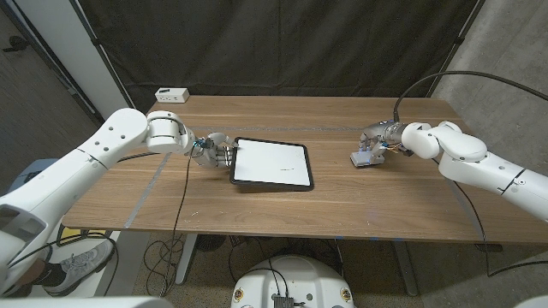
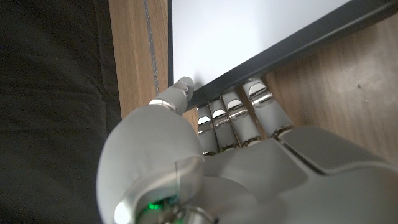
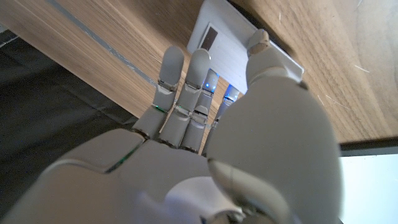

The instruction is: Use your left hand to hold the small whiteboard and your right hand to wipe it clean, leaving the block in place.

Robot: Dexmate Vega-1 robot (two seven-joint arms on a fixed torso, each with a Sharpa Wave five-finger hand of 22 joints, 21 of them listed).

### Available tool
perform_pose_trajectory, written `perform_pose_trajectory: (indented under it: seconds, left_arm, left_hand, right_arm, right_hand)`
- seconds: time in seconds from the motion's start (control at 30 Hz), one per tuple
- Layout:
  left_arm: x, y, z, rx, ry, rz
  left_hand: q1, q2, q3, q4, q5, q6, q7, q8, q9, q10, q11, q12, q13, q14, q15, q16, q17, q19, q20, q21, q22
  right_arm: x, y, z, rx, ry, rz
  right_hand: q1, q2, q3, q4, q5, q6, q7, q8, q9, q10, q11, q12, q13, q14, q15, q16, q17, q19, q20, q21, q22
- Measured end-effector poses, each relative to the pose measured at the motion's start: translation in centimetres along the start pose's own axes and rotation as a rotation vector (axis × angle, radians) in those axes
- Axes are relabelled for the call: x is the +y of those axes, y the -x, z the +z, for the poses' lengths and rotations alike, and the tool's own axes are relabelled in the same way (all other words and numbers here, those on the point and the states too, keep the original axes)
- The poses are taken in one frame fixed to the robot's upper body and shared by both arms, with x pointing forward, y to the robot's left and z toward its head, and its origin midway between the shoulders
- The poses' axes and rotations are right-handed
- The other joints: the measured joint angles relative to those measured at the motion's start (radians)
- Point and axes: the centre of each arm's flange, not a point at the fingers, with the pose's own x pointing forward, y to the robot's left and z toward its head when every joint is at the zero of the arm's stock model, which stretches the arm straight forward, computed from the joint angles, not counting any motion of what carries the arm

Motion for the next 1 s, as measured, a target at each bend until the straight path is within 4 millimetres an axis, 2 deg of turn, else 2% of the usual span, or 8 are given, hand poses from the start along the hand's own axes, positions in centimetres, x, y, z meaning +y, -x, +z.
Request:
perform_pose_trajectory:
  seconds: [0.17,0.23,0.3,0.43,0.6,0.73,1.0]
  left_arm:
    - [0.04,0.01,0.01,-0.001,-0.002,0.001]
    - [0.03,0.01,0.02,-0.001,-0.003,0.001]
    - [0.03,0.0,0.03,-0.002,-0.005,0.0]
    - [0.08,-0.05,0.05,-0.003,-0.006,0.001]
    - [0.07,-0.13,0.05,-0.004,-0.007,0.0]
    - [-0.02,-0.27,-0.1,-0.003,-0.005,-0.004]
    - [0.0,-0.39,-0.24,-0.003,-0.001,-0.003]
  left_hand:
    - [-0.002,0.002,0.0,0.0,0.0,-0.003,-0.003,0.0,0.0,-0.005,0.005,0.0,0.0,0.0,0.0,0.0,0.0,-0.004,0.004,0.0,0.0]
    - [-0.003,0.002,0.0,0.0,0.0,-0.003,-0.003,0.0,0.0,-0.005,0.005,0.0,0.0,-0.002,0.002,0.0,0.0,-0.004,0.004,0.0,0.0]
    - [-0.006,-0.001,0.0,0.0,0.0,-0.003,-0.003,0.0,0.0,-0.005,0.005,0.0,0.0,-0.005,0.005,0.0,0.0,-0.004,0.004,0.0,0.0]
    - [-0.006,-0.001,0.0,0.0,0.0,-0.003,-0.003,0.0,0.0,-0.005,0.005,0.0,0.0,-0.005,0.005,0.0,0.0,-0.004,0.004,-0.003,0.0]
    - [-0.006,-0.001,0.0,0.0,0.0,-0.003,-0.003,0.0,0.0,-0.005,0.005,0.0,0.0,-0.005,0.005,0.0,0.0,-0.007,0.007,-0.003,0.0]
    - [-0.012,0.004,0.0,0.0,0.0,-0.003,-0.003,0.0,0.0,-0.005,0.005,0.0,0.0,-0.005,0.005,0.0,0.0,-0.007,0.007,-0.003,0.0]
    - [-0.012,0.004,0.0,0.0,0.0,-0.003,-0.003,0.0,0.0,-0.008,0.001,0.005,0.0,-0.005,0.005,0.0,0.0,-0.007,0.007,-0.007,0.0]
  right_arm:
    - [0.21,-0.08,0.13,0.001,-0.004,0.01]
    - [0.3,-0.11,0.18,0.002,-0.005,0.015]
    - [0.32,-0.12,0.22,0.002,-0.006,0.017]
    - [0.38,-0.14,0.25,0.003,-0.007,0.026]
    - [0.34,-0.19,0.3,0.002,-0.006,0.036]
    - [0.4,-0.26,0.3,-0.002,-0.009,0.052]
    - [0.48,-0.38,0.31,-0.012,-0.013,0.076]
  right_hand:
    - [0.0,0.0,-0.003,0.005,-0.006,-0.012,-0.019,-0.019,0.0,-0.012,-0.011,-0.016,-0.01,-0.014,0.007,-0.007,-0.005,-0.012,0.003,0.0,-0.005]
    - [0.0,0.0,-0.002,0.008,-0.006,-0.029,-0.023,-0.028,0.0,-0.032,-0.005,-0.022,-0.013,-0.019,0.008,-0.007,-0.005,-0.013,0.002,0.0,-0.005]
    - [0.001,0.001,-0.001,0.01,-0.006,-0.05,-0.019,-0.039,0.056,-0.047,0.003,-0.025,-0.017,-0.026,0.009,-0.007,-0.005,-0.013,0.002,0.0,-0.008]
    - [0.001,0.001,-0.006,0.01,-0.006,-0.079,-0.019,-0.055,0.064,-0.091,0.01,-0.035,-0.025,-0.038,0.013,-0.007,-0.005,-0.022,0.003,0.0,-0.009]
    - [-0.035,-0.006,-0.014,0.011,-0.009,-0.129,-0.019,-0.081,0.059,-0.151,0.023,-0.04,-0.038,-0.063,0.02,-0.007,-0.013,-0.028,0.005,-0.003,-0.014]
    - [-0.053,-0.024,-0.025,0.02,-0.014,-0.172,-0.019,-0.103,0.051,-0.195,0.033,-0.043,-0.051,-0.082,0.029,-0.002,-0.019,-0.037,0.002,-0.004,-0.019]
    - [-0.097,-0.047,-0.045,0.032,-0.019,-0.229,-0.015,-0.127,0.045,-0.259,0.05,-0.043,-0.067,-0.119,0.037,0.006,-0.036,-0.054,0.007,-0.012,-0.027]
